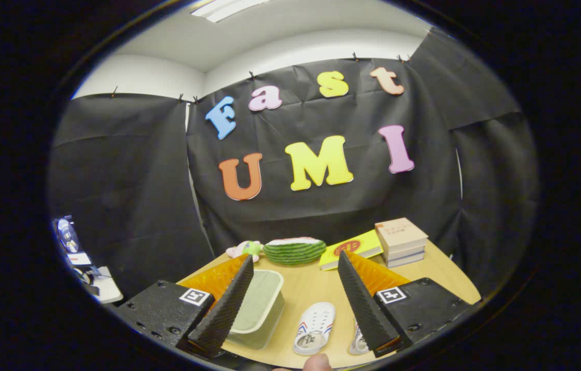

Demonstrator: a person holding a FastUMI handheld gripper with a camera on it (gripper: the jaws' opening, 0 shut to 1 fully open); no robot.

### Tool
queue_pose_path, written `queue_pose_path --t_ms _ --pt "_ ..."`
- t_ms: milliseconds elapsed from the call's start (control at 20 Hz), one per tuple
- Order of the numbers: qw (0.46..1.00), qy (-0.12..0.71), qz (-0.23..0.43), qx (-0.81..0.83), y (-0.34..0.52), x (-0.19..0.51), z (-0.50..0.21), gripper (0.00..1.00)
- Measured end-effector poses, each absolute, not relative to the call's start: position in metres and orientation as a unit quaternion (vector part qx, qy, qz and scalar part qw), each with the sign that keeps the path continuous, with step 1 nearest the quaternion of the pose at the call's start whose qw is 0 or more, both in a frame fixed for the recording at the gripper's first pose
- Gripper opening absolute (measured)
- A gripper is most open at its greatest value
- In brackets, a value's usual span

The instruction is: Open the storage box then place both shoes into the box .Put the left shoe in first, then the right shoe, with the right side of both shoes facing outward in a uniform manner.

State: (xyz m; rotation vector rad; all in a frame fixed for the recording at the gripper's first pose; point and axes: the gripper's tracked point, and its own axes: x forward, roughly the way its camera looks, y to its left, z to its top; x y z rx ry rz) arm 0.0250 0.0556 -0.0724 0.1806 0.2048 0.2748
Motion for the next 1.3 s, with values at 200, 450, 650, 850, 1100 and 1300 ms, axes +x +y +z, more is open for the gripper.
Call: queue_pose_path --t_ms 200,450,650,850,1100,1300 --pt "0.949 0.187 0.216 0.132 0.089 0.028 -0.124 1.00" --pt "0.895 0.281 0.284 0.198 0.125 0.021 -0.179 0.98" --pt "0.864 0.333 0.296 0.235 0.136 0.022 -0.213 0.92" --pt "0.831 0.366 0.302 0.292 0.145 0.030 -0.232 0.83" --pt "0.792 0.389 0.308 0.356 0.154 0.033 -0.246 0.63" --pt "0.768 0.378 0.305 0.417 0.152 0.038 -0.229 0.19"
